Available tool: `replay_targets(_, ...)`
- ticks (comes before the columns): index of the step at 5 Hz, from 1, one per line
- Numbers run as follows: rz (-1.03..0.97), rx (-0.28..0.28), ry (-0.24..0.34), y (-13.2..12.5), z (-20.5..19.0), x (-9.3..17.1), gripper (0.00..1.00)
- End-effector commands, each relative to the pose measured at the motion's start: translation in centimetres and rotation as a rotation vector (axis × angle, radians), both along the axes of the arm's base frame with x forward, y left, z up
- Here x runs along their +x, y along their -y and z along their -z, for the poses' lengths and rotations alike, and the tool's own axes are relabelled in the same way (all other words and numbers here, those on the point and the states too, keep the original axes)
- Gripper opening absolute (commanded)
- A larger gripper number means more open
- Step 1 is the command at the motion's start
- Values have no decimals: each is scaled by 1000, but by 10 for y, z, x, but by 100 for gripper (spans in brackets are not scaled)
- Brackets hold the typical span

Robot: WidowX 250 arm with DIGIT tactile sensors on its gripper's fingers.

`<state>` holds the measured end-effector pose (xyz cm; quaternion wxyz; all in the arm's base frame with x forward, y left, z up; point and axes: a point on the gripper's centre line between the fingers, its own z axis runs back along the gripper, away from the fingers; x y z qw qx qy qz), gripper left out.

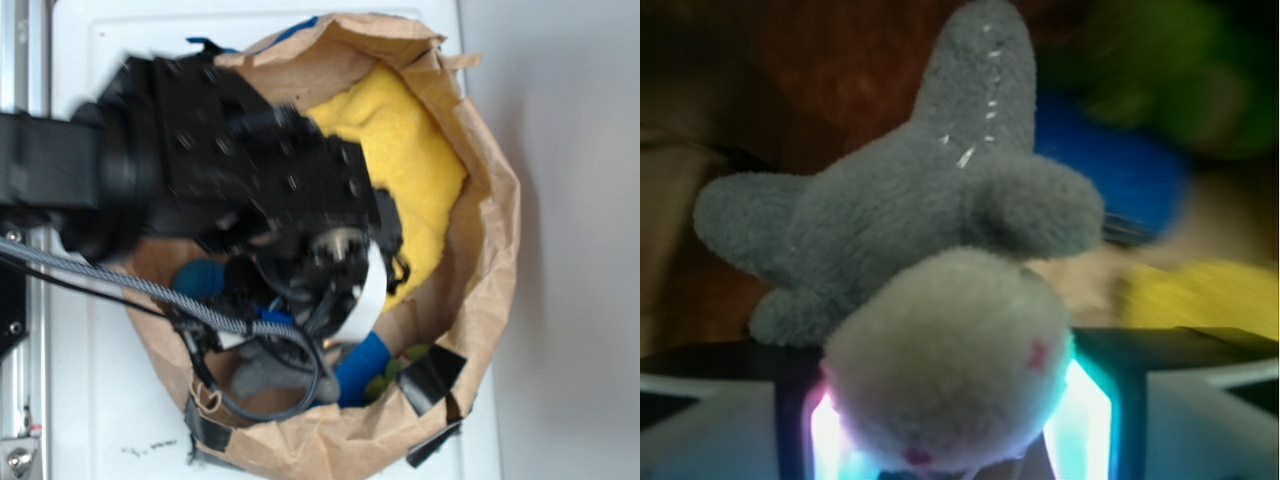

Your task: Grab the gray animal.

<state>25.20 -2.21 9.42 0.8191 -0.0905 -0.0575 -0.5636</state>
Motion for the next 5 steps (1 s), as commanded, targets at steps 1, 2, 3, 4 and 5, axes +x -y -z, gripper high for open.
replay_targets(1,-386,65,59,-31,-69,-8,0)
replay_targets(2,-631,95,-62,-28,-83,-17,0)
replay_targets(3,-879,97,-93,-23,-88,-25,0)
replay_targets(4,-1129,51,-76,-16,-89,-22,0)
replay_targets(5,-1219,9,-60,-12,-87,-12,0)
